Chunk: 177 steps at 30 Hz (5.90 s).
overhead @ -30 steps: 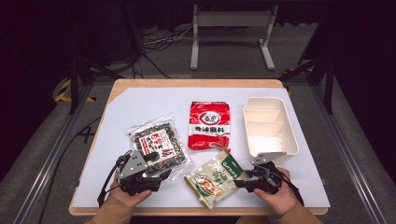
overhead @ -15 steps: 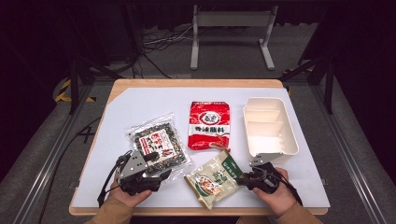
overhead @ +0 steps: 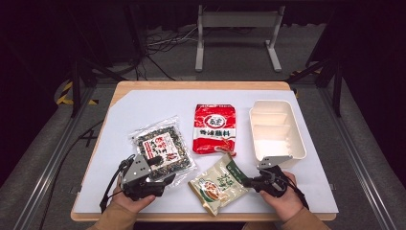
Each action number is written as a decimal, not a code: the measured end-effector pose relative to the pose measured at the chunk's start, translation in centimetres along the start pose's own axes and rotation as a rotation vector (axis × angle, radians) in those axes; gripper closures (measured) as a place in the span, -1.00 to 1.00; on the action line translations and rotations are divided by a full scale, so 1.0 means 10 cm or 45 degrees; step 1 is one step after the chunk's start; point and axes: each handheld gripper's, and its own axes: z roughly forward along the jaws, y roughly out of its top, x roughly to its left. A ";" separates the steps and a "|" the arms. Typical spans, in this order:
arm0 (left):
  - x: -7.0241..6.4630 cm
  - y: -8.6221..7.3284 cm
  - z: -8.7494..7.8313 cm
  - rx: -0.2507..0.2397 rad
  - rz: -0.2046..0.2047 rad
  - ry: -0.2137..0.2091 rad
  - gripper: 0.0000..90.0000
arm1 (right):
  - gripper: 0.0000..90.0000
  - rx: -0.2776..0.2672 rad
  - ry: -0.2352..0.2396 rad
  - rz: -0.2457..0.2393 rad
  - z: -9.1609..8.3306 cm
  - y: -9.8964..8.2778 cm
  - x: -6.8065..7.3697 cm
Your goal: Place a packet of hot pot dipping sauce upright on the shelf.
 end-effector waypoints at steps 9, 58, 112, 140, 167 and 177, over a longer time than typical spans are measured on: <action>0.00 0.00 -0.02 -0.006 -0.008 0.007 -0.40 | 1.00 -0.061 0.063 0.019 -0.12 0.09 0.02; 0.05 -0.01 -0.08 -0.035 -0.024 0.053 -0.39 | 1.00 -0.205 0.159 -0.253 -0.98 0.95 0.30; 0.23 -0.09 -0.17 -0.049 -0.119 0.117 -0.40 | 1.00 -0.328 -0.187 -0.246 -1.62 1.67 -0.57; 0.51 -0.18 -0.29 -0.101 -0.230 0.226 -0.40 | 1.00 -0.279 -0.292 -0.307 -1.75 1.95 -1.11; 0.47 -0.33 -0.48 -0.083 -0.272 0.310 -0.40 | 1.00 -0.229 -0.289 -0.519 -1.67 2.05 -1.61; 0.47 -0.33 -0.47 -0.076 -0.271 0.311 -0.40 | 1.00 -0.192 -0.286 -0.563 -1.57 2.05 -1.72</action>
